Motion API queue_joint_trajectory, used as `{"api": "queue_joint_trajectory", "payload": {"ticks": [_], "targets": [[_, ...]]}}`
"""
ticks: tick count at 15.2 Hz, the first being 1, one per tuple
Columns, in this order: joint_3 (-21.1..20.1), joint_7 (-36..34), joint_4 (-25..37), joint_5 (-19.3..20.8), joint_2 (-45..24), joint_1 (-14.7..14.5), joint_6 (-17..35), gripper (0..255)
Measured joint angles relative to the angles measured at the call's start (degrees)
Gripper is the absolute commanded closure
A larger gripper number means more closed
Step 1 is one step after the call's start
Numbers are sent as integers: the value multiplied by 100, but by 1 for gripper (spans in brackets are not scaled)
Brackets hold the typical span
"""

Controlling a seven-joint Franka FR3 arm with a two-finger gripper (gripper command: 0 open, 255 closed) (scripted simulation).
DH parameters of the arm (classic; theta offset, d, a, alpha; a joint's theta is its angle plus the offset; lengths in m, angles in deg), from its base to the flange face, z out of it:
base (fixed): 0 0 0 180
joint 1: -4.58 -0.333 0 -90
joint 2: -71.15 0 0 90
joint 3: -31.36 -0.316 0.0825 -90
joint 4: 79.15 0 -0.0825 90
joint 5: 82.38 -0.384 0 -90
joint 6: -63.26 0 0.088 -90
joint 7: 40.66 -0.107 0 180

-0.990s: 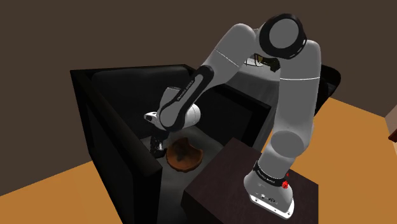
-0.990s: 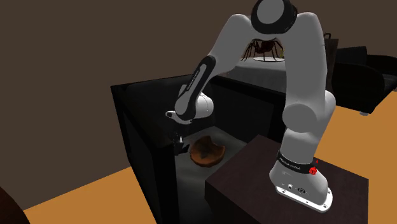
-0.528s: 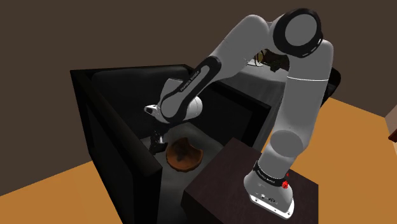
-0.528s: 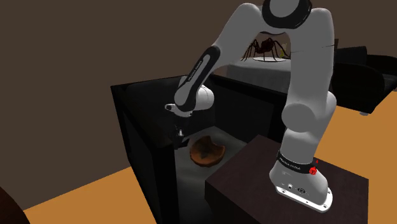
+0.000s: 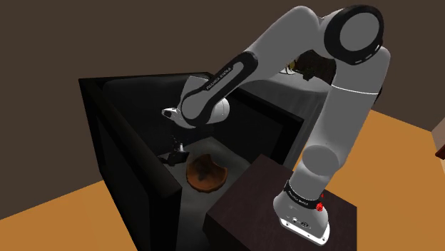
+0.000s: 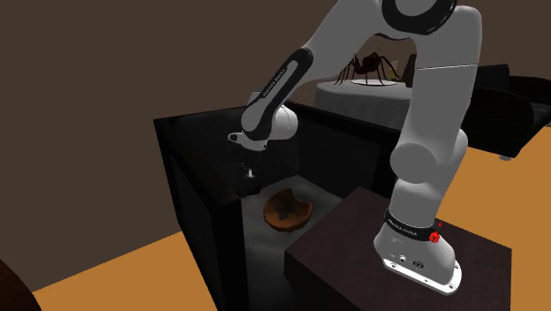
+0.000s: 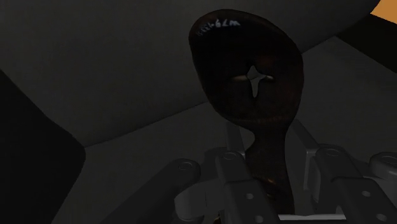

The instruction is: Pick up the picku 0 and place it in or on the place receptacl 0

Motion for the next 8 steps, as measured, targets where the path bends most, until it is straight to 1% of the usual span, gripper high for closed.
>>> {"api": "queue_joint_trajectory", "payload": {"ticks": [2,4,8], "targets": [[-30,267,-212,-251,239,105,-59,255],[-13,731,-533,-631,578,255,-153,255],[174,1602,-1107,-1221,1132,445,-318,255]]}}
